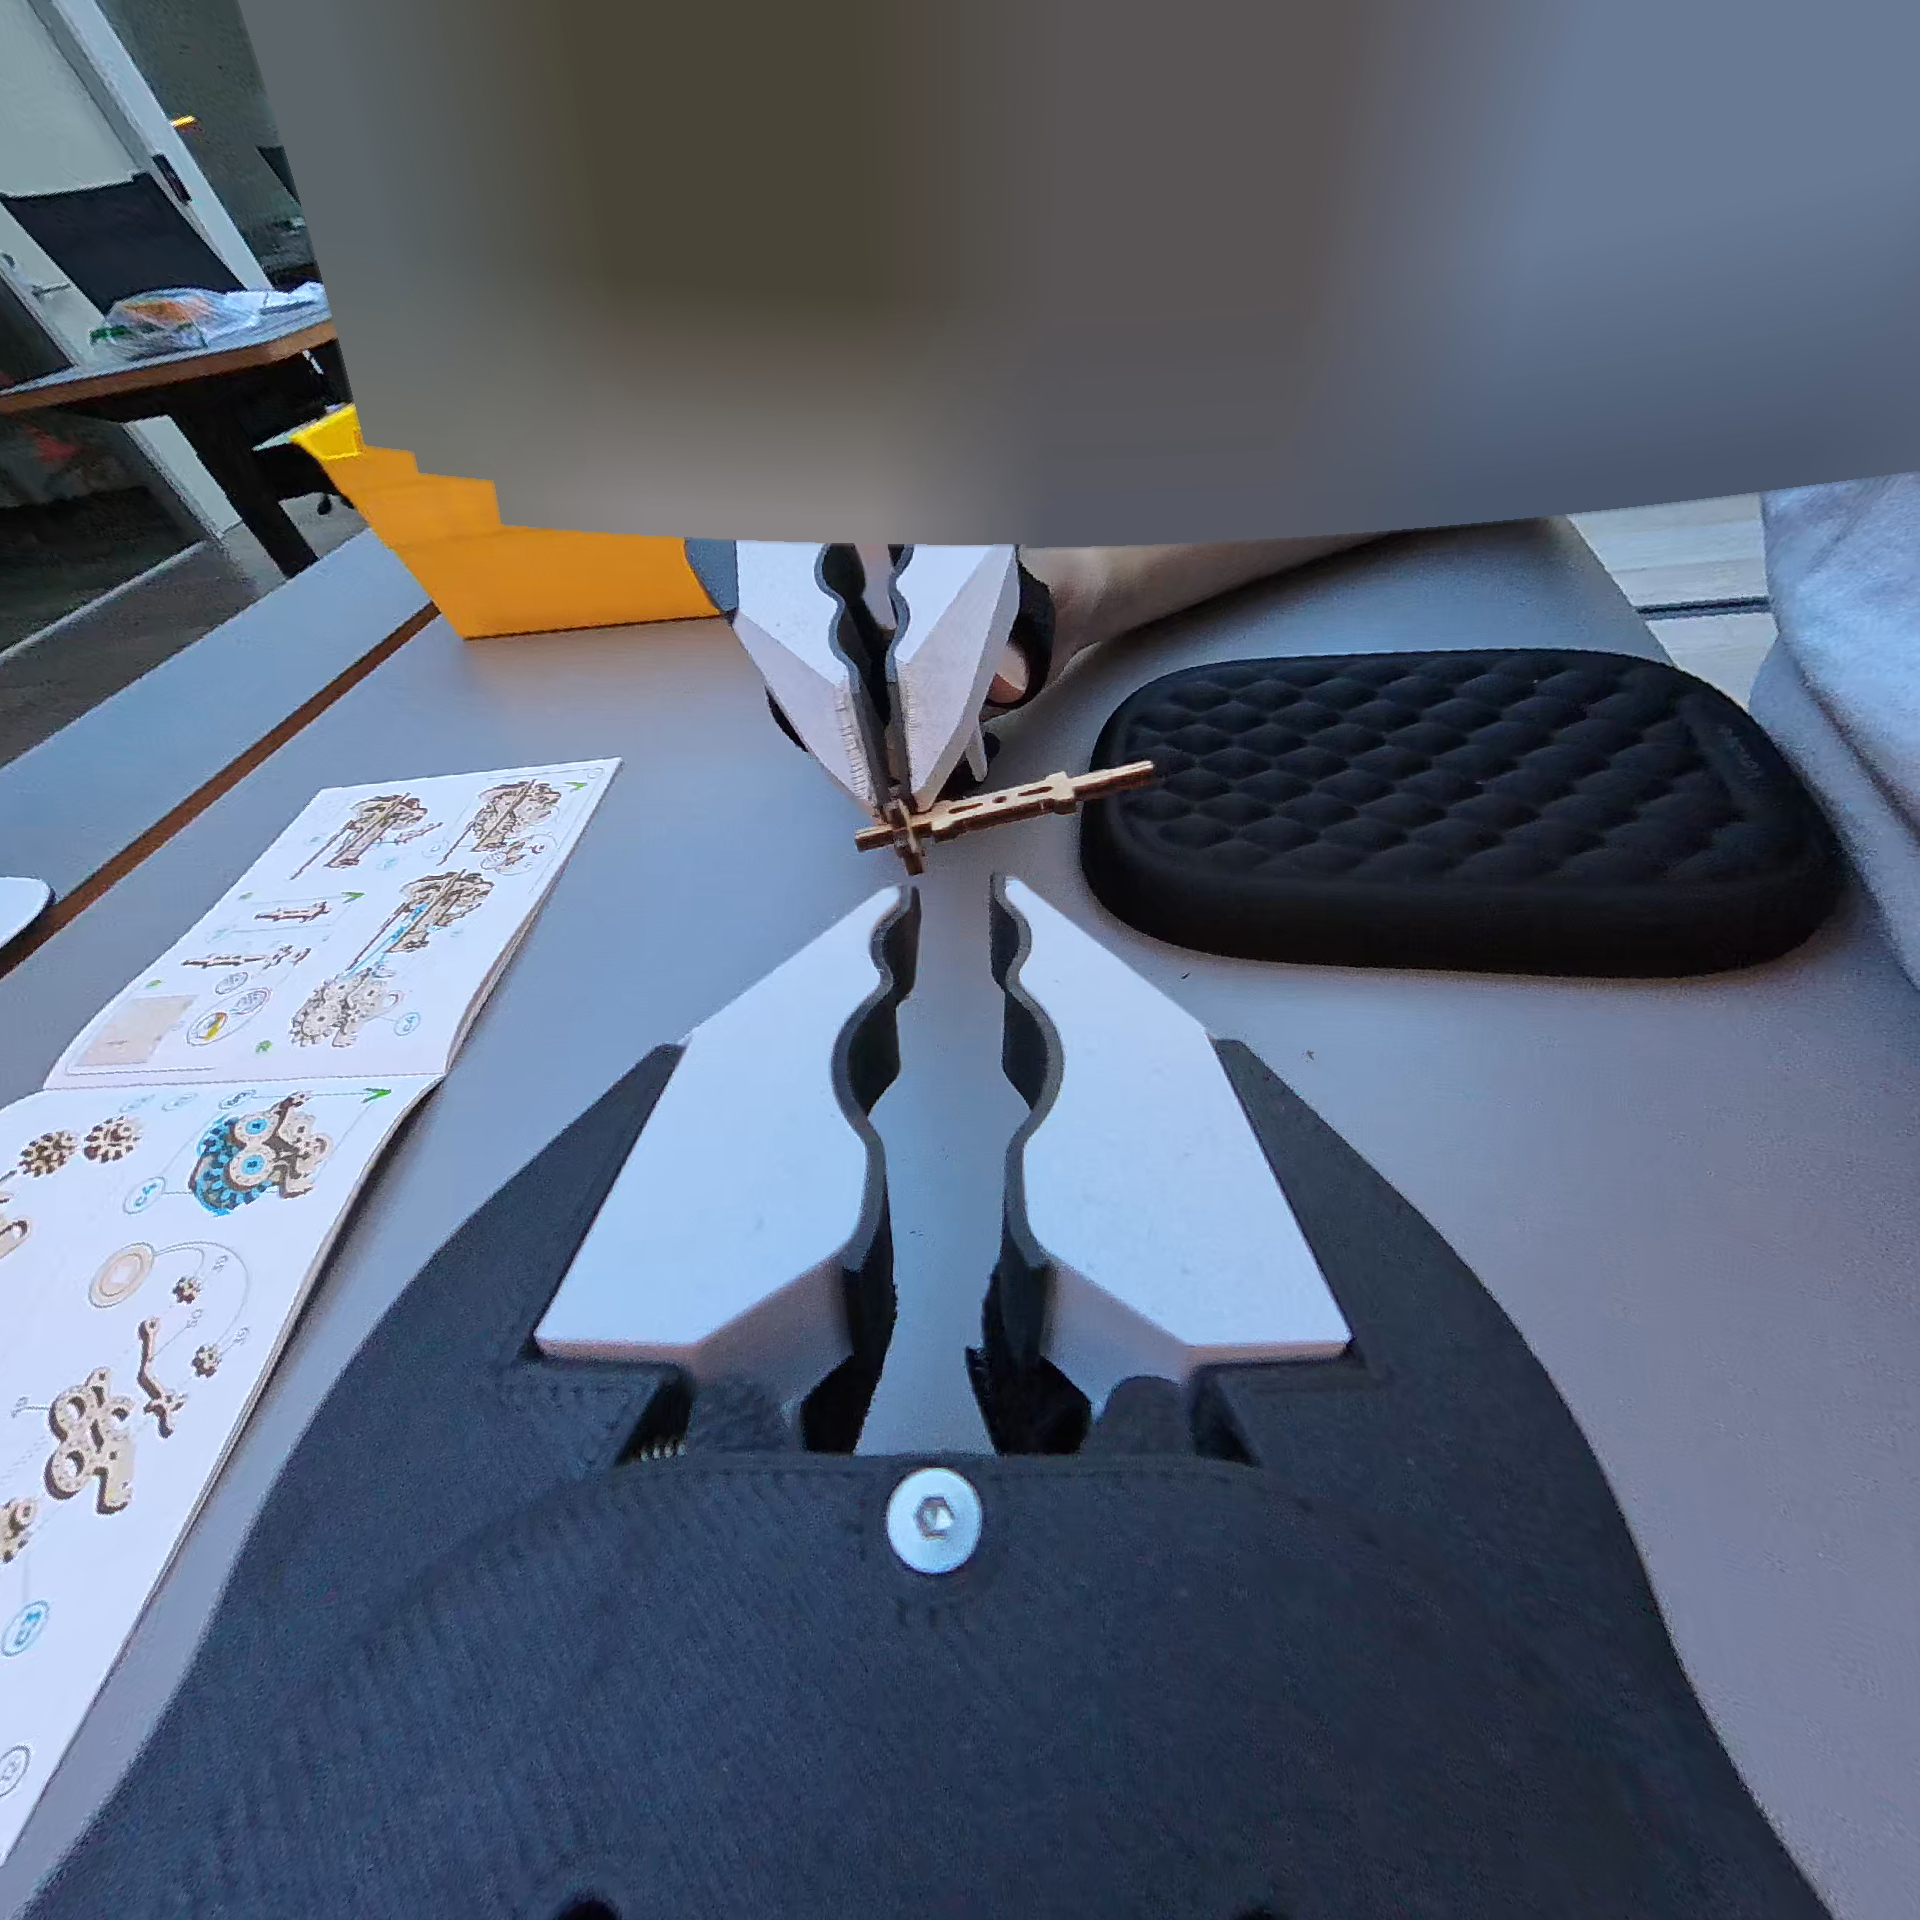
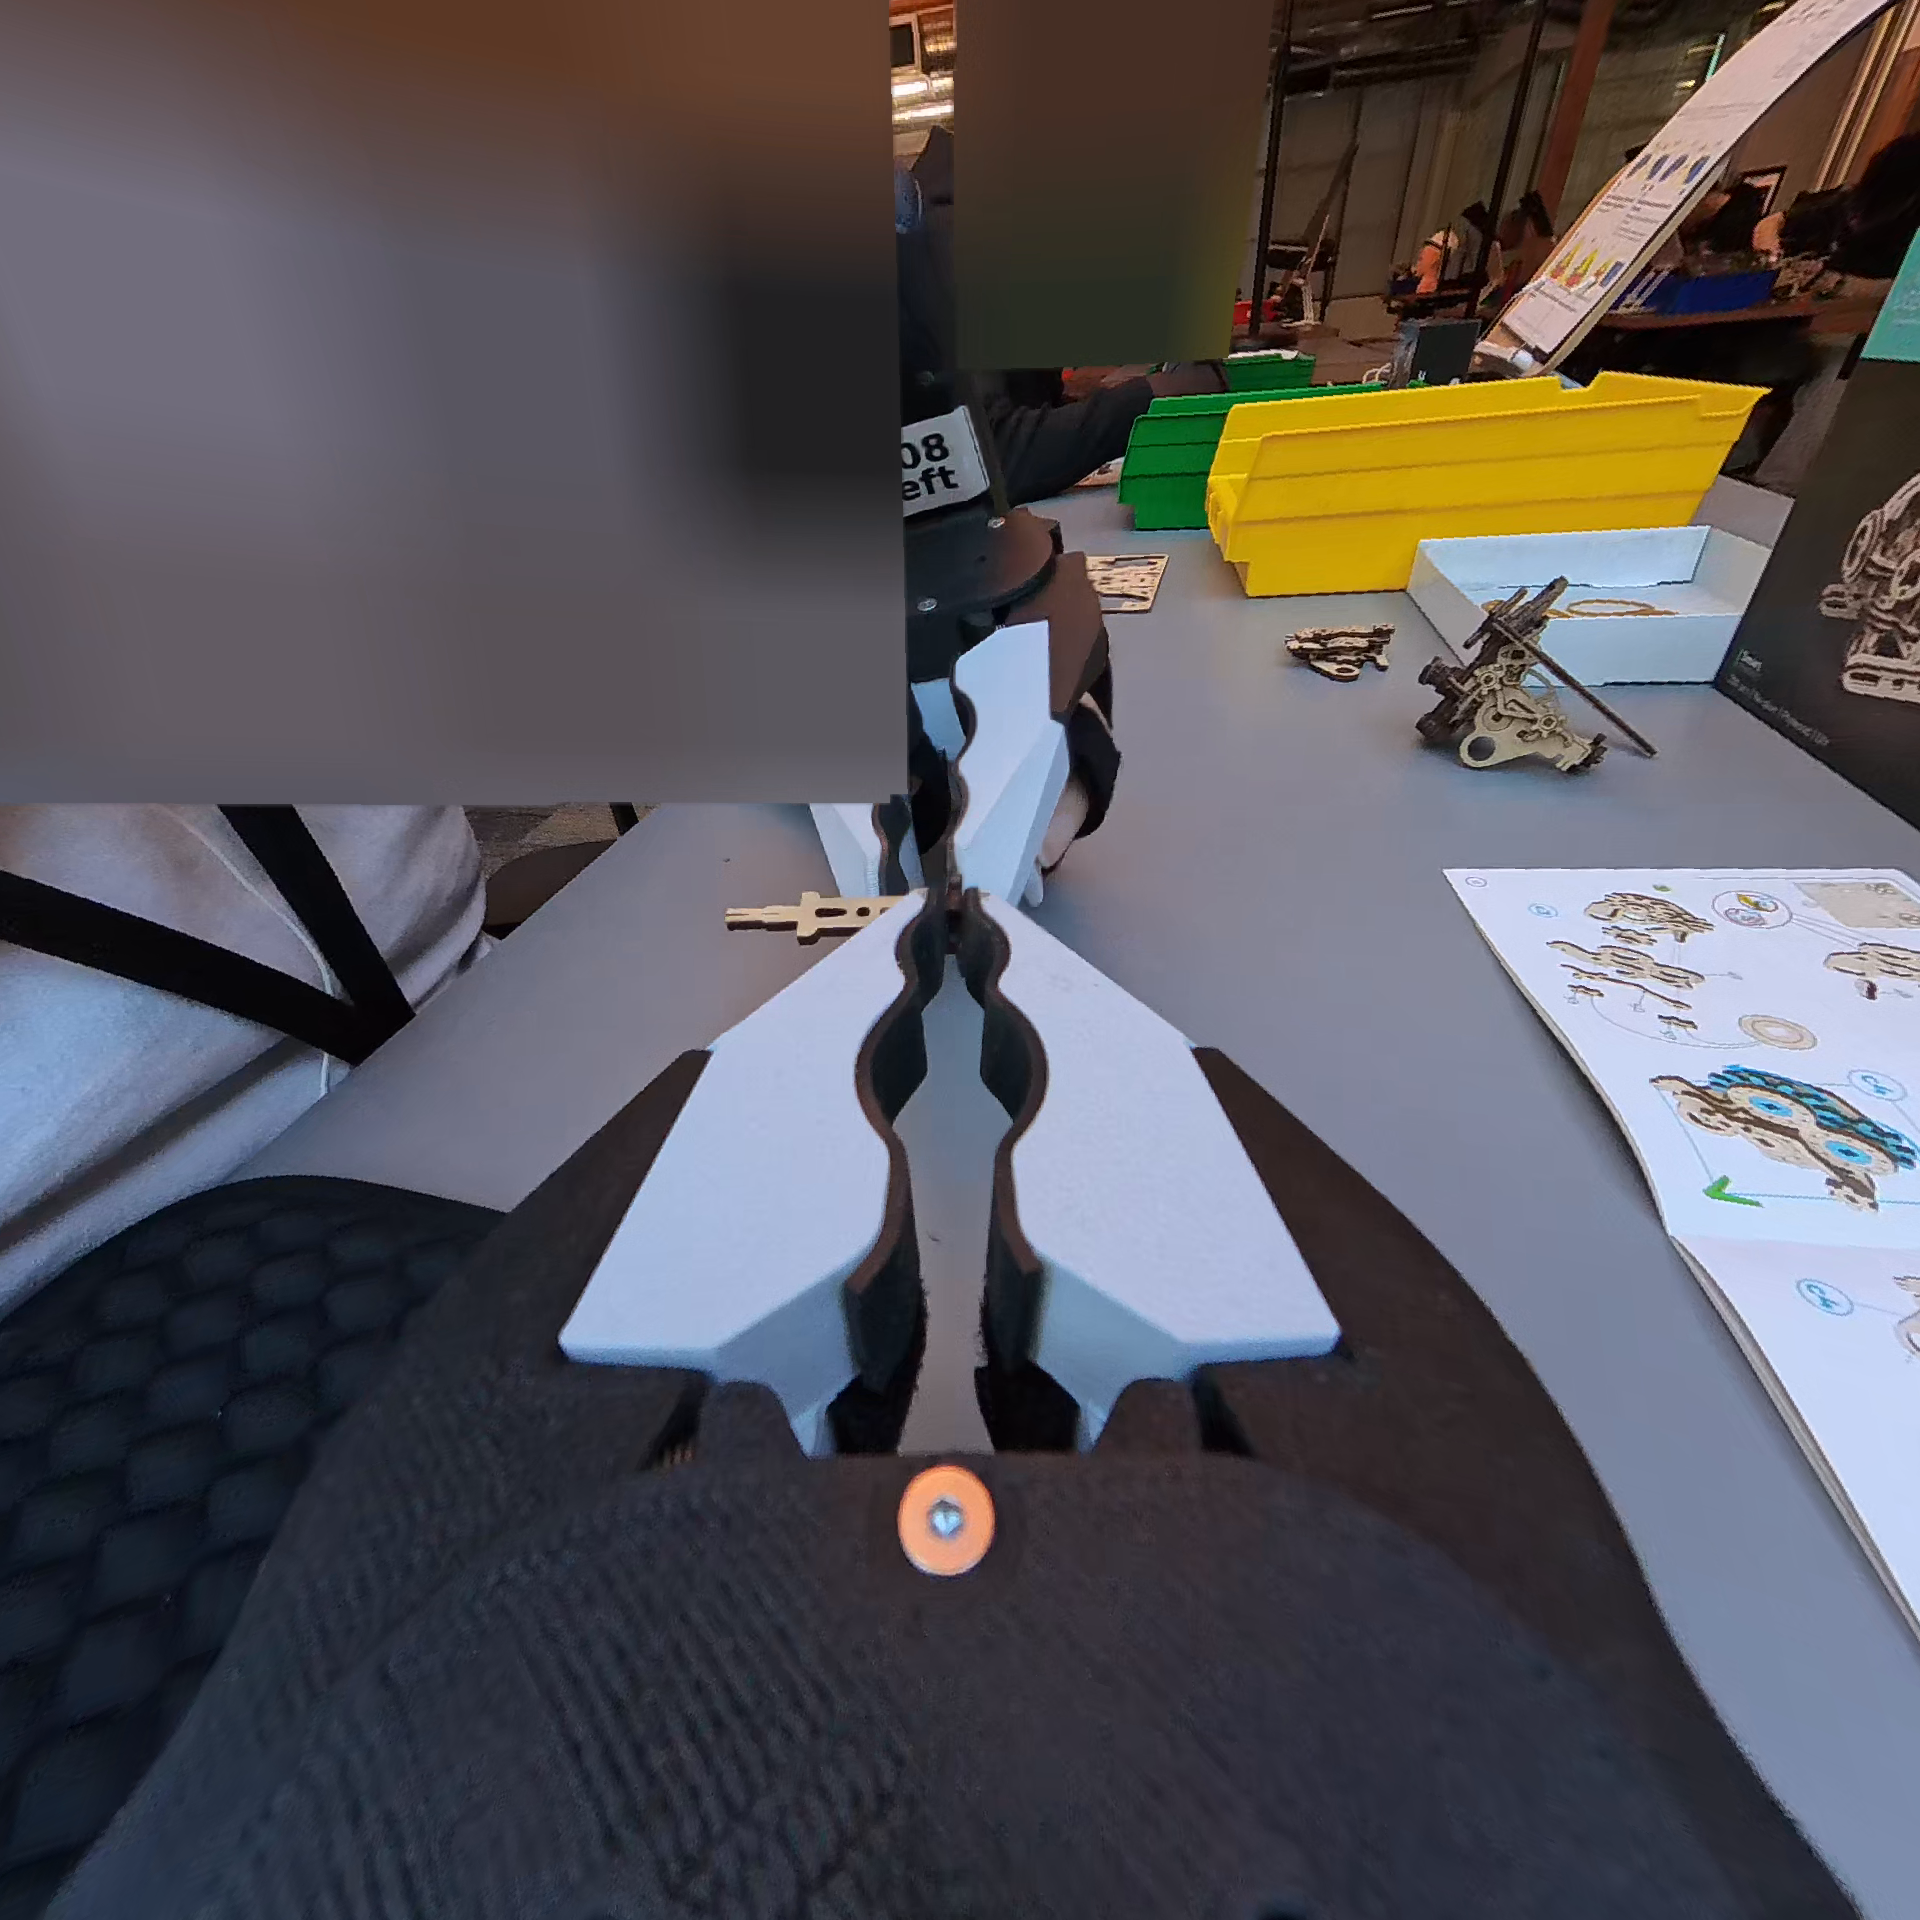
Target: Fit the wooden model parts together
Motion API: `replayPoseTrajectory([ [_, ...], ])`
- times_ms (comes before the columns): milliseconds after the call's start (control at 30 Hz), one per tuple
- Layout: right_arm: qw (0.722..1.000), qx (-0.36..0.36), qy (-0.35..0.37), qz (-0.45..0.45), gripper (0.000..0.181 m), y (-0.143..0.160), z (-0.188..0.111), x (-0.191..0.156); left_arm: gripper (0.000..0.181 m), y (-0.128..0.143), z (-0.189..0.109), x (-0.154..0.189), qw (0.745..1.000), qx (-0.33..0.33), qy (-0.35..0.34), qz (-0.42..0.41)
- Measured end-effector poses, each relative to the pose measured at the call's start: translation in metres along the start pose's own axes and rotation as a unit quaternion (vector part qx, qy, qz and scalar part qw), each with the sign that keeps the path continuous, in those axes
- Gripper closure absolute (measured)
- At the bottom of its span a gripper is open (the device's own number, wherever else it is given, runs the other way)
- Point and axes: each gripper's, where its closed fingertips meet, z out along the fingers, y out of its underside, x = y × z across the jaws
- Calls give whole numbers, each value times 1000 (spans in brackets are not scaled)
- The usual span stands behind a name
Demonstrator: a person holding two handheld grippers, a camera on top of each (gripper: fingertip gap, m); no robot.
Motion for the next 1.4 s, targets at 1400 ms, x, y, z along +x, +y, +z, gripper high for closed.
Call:
replayPoseTrajectory([
  [1400,925,-270,171,-207,139,52,19,21,181,31,-2,-34,890,-214,-211,343],
])
